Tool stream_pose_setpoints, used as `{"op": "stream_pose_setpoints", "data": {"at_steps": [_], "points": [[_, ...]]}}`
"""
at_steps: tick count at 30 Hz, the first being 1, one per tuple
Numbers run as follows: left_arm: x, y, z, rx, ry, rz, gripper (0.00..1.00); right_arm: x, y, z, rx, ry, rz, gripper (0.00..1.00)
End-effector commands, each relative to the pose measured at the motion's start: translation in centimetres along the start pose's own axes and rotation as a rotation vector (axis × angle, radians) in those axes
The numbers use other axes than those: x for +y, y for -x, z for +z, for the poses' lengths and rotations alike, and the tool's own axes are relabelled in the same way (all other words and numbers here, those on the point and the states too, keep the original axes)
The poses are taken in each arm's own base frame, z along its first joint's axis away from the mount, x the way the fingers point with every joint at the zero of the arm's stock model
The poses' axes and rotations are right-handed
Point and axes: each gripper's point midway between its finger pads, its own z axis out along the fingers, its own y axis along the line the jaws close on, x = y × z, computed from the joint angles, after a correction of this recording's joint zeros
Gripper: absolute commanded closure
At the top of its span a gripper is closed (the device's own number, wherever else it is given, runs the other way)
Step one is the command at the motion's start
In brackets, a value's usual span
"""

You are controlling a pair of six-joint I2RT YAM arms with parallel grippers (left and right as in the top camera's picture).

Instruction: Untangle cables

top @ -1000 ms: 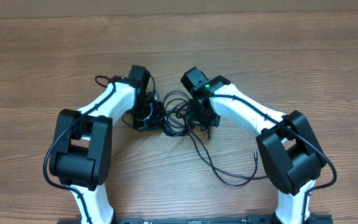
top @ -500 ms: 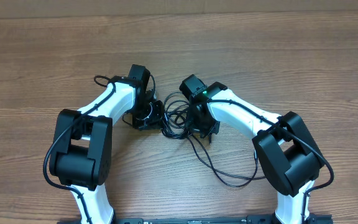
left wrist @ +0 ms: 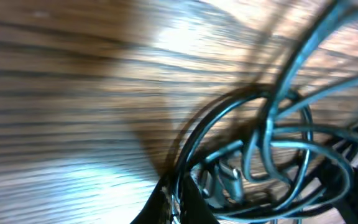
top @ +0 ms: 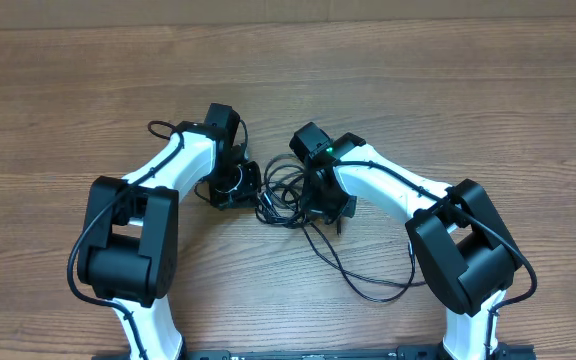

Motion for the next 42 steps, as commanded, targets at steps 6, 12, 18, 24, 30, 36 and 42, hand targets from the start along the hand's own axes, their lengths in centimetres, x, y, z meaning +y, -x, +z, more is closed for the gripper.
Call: {"op": "stream_pose_setpoints", "data": {"at_steps": [6,12,18,24,30,36,42], "points": [[7.2,1.0,0.5,-0.042,0.257,-0.081,0.96,-2.2,0.6,-0.2,0.040,-0.026,-0.083,0.96],[7.3,1.3,0.4,-0.053,0.262,-0.079,0.95,-1.5,1.8,-2.7,0.057,0.025,-0.099,0.96],[7.3,1.3,0.4,-0.053,0.263,-0.079,0.94,-1.2,3.0,-6.1,0.044,0.030,-0.176,0.89],[7.3,1.3,0.4,-0.053,0.263,-0.079,0.92,-2.7,5.1,-6.4,-0.047,-0.072,-0.279,0.82],[7.3,1.3,0.4,-0.053,0.263,-0.079,0.85,0.9,1.7,-6.6,0.115,0.170,-0.274,0.33],[7.3,1.3,0.4,-0.053,0.263,-0.078,0.72,1.5,-1.8,-5.3,0.243,0.190,-0.165,0.26],[6.8,1.2,0.5,-0.041,0.234,-0.043,0.62,0.9,-2.1,-2.5,0.190,0.098,-0.055,0.43]]}}
